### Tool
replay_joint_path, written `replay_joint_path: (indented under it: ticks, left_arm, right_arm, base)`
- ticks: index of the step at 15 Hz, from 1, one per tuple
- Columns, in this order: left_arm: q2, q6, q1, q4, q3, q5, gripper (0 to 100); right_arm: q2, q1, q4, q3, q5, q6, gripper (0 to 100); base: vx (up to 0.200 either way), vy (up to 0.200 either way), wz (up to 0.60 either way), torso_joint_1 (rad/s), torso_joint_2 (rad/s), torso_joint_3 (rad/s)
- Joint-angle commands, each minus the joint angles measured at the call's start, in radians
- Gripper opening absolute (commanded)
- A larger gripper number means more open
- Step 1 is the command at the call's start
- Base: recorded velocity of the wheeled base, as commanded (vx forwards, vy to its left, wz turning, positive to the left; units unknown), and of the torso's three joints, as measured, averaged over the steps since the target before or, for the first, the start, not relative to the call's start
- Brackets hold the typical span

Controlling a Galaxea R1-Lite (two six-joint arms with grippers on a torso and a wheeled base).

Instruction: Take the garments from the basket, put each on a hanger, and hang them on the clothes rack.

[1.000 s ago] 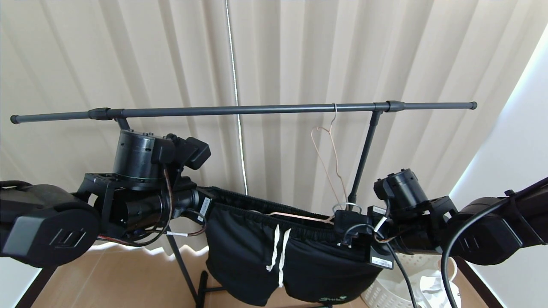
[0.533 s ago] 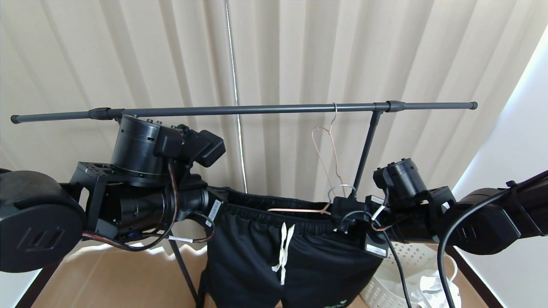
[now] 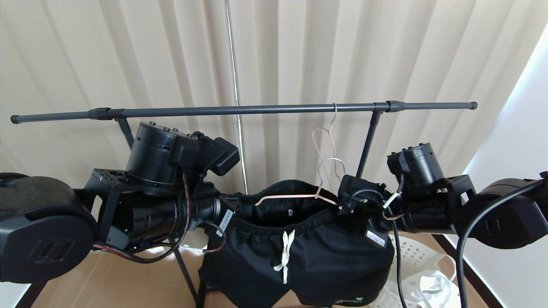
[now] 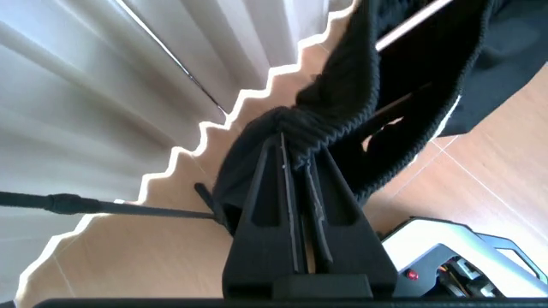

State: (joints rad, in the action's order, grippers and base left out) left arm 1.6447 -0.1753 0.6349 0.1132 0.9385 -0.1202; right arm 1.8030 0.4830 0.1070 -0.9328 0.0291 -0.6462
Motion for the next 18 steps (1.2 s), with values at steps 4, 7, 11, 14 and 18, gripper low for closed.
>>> replay_joint_path:
  ticks: [4,7,11,14,18]
  left_arm:
    - [0.038,0.008,0.006,0.006,0.003,-0.001,0]
    - [0.050,0.063,0.035,0.006,0.023,-0.004,0]
    - [0.052,0.155,0.052,0.002,0.068,-0.003,0]
    - [0.047,0.197,0.068,0.002,0.086,0.001,0]
    - [0.041,0.188,0.077,0.006,0.034,-0.003,0]
  right_arm:
    - [-0.076,0.026,0.011,0.005,0.029,0.135,0]
    - [-0.088,0.069,0.013,0.011,0.023,0.163,0]
    - [-0.079,0.100,0.008,0.019,-0.012,0.160,0]
    - [-0.073,0.109,0.014,0.022,-0.014,0.161,0]
    - [-0.091,0.095,0.020,0.031,-0.002,0.169,0]
  base:
    - [0.000,0.000,0.00,0.000,0.00,0.000]
    - [0.000,0.000,0.00,0.000,0.00,0.000]
    - [0.000,0.000,0.00,0.000,0.00,0.000]
    - [0.000,0.000,0.00,0.000,0.00,0.000]
    - [0.000,0.000,0.00,0.000,0.00,0.000]
